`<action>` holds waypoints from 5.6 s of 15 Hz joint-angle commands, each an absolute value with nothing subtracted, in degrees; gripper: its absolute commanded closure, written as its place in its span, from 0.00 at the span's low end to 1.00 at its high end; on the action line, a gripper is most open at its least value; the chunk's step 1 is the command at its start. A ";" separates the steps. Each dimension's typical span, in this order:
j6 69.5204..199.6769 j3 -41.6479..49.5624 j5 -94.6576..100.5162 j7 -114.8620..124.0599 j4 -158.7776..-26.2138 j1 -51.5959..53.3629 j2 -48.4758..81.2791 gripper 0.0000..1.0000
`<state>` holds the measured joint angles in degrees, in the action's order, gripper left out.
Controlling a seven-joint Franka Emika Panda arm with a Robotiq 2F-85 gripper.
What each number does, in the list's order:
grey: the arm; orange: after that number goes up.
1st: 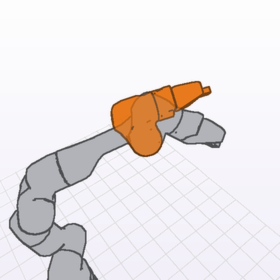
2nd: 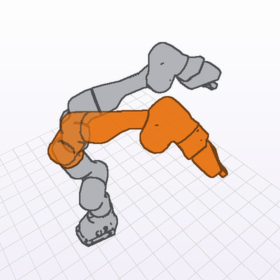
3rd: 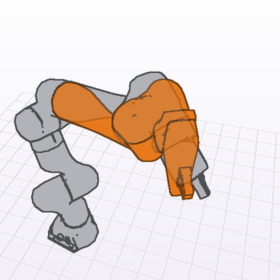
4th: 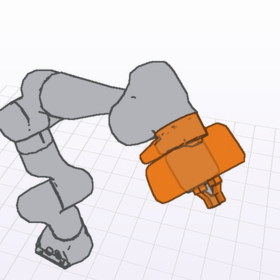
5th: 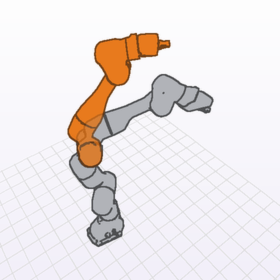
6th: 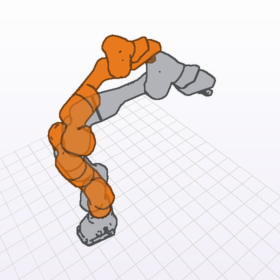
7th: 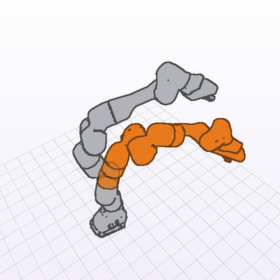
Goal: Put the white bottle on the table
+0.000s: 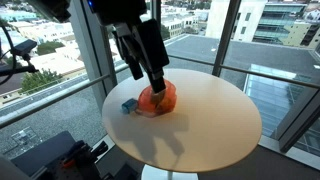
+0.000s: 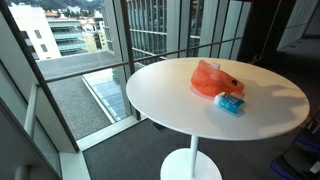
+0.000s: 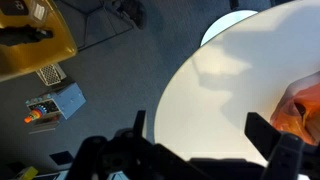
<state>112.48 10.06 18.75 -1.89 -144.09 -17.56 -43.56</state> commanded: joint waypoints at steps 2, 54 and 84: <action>112.19 10.47 19.08 -1.61 -143.88 -16.98 -43.61 0.00; 129.77 1.75 0.18 12.11 -109.79 -1.07 18.02 0.00; 130.51 2.50 6.17 11.80 -102.72 3.87 25.61 0.89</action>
